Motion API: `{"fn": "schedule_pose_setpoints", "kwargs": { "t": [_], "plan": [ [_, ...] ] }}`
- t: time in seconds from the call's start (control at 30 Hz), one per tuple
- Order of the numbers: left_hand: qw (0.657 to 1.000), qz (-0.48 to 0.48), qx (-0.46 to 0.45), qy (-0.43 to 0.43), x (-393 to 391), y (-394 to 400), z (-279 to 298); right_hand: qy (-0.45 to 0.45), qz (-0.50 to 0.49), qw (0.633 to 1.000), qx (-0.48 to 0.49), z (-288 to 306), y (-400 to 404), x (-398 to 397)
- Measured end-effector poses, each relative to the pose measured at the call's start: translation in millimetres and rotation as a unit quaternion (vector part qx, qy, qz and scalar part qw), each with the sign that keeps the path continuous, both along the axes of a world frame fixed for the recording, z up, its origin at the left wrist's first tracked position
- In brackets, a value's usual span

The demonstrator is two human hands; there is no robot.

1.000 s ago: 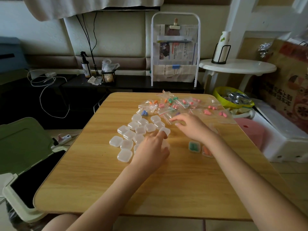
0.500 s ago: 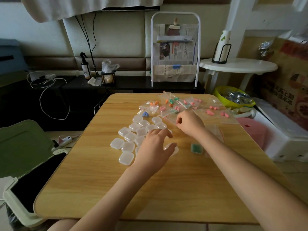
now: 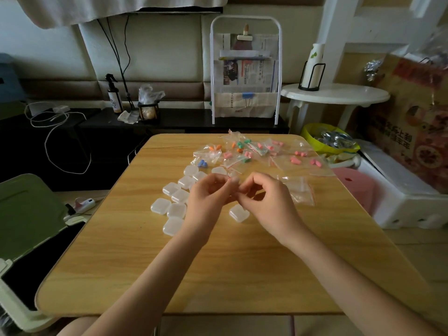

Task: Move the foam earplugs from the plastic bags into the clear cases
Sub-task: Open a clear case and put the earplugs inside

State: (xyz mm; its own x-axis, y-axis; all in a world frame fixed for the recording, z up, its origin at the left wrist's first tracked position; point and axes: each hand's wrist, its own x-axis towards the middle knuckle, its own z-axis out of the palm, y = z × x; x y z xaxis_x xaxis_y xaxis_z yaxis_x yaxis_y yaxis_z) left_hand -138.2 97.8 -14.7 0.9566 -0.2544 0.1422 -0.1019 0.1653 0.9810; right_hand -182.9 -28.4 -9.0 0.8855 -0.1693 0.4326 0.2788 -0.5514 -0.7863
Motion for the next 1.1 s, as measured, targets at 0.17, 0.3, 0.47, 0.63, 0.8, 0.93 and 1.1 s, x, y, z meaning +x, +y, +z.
{"fn": "schedule_pose_setpoints", "kwargs": {
  "t": [0.17,0.3,0.47,0.63,0.8,0.93,1.1],
  "plan": [
    [0.997,-0.022,-0.058,0.047,1,5,1,0.084,0.054,0.985,0.144,3,2,0],
    [0.993,-0.039,-0.088,0.064,3,9,3,0.127,0.071,0.963,0.225,2,5,1],
    [0.996,-0.053,-0.053,0.051,3,11,4,0.144,0.087,0.933,0.319,3,8,0],
    [1.000,-0.017,0.007,-0.015,-1,8,3,0.070,0.035,0.993,0.093,0,8,1],
    [0.997,0.043,0.047,-0.042,-2,4,-2,0.028,0.000,0.982,-0.187,-8,10,0],
    [0.990,0.099,0.094,-0.043,-7,-4,-11,-0.009,-0.020,0.984,-0.176,-13,16,1],
    [0.968,0.099,0.192,-0.127,-13,-10,-12,-0.003,-0.049,0.984,-0.171,-14,22,1]
  ]
}}
